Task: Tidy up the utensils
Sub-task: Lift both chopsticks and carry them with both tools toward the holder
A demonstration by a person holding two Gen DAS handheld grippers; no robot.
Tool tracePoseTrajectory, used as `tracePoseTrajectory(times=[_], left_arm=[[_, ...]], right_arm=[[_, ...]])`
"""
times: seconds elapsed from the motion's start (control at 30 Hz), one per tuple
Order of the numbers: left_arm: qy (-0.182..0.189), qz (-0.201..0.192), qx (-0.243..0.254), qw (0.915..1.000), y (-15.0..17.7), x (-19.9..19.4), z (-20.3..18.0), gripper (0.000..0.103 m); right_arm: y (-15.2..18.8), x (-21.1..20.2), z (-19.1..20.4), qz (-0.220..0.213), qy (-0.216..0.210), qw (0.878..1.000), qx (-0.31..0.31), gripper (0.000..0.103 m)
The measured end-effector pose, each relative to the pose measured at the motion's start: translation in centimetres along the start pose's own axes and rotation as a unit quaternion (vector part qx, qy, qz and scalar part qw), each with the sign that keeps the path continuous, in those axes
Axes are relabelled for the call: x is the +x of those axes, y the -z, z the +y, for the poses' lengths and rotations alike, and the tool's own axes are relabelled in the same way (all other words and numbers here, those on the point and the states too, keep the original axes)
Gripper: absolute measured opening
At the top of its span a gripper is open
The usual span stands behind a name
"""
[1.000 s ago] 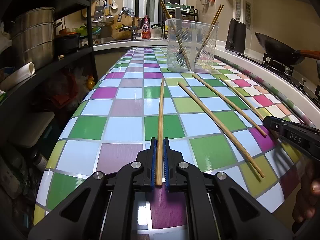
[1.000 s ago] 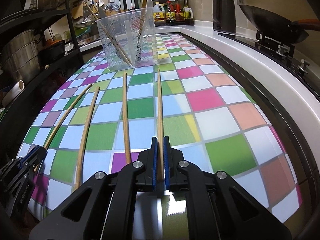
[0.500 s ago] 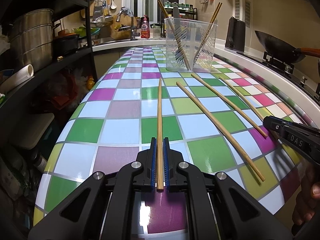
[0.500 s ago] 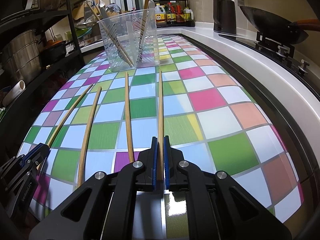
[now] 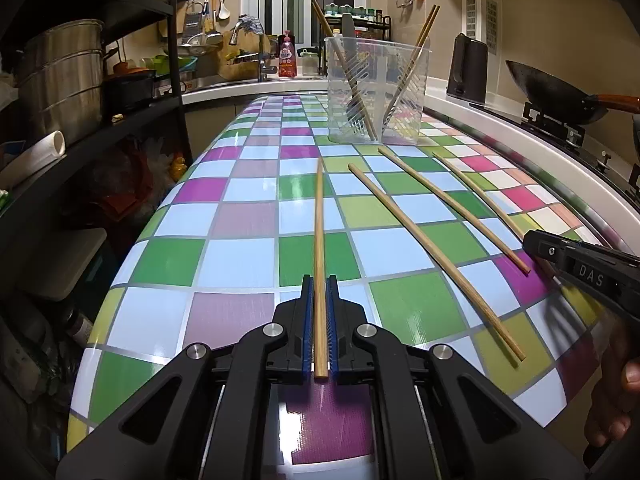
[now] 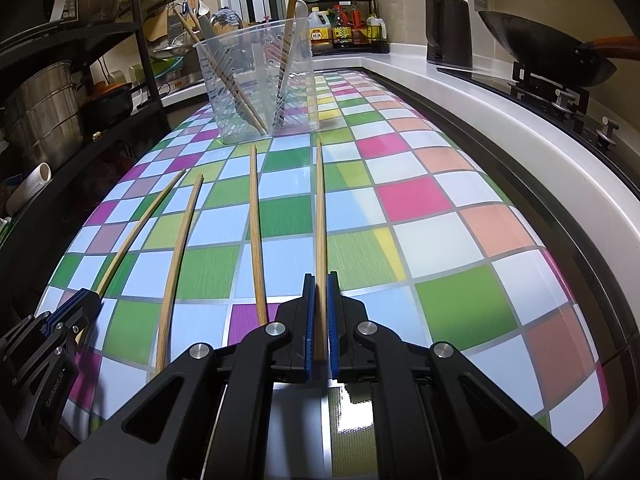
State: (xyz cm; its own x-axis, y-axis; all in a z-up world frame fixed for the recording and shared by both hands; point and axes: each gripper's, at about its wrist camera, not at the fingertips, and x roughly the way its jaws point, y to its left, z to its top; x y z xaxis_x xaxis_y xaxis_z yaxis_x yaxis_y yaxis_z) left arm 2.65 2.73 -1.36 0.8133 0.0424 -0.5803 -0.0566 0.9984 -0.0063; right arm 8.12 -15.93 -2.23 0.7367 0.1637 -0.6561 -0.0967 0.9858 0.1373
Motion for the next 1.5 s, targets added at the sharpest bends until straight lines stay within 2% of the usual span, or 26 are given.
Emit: tracePoseTrajectory(times=[0.67, 1.23, 1.5], left_arm=[[0.002, -0.082, 0.021, 0.9964, -2.2, -4.4, -0.3, 0.006], [0.010, -0.131, 0.029, 0.9909, -5.9, -7.3, -0.4, 0.006], [0.012, -0.136, 0.023, 0.9903, -6.5, -7.6, -0.1, 0.006]], right_arm=[[-3.4, -5.1, 0.3, -0.101, 0.001, 0.995, -0.025, 0.006], [-6.0, -8.1, 0.9, -0.133, -0.009, 0.990, -0.041, 0.006], [-6.6, -9.2, 1.4, -0.146, -0.014, 0.988, -0.051, 0.006]])
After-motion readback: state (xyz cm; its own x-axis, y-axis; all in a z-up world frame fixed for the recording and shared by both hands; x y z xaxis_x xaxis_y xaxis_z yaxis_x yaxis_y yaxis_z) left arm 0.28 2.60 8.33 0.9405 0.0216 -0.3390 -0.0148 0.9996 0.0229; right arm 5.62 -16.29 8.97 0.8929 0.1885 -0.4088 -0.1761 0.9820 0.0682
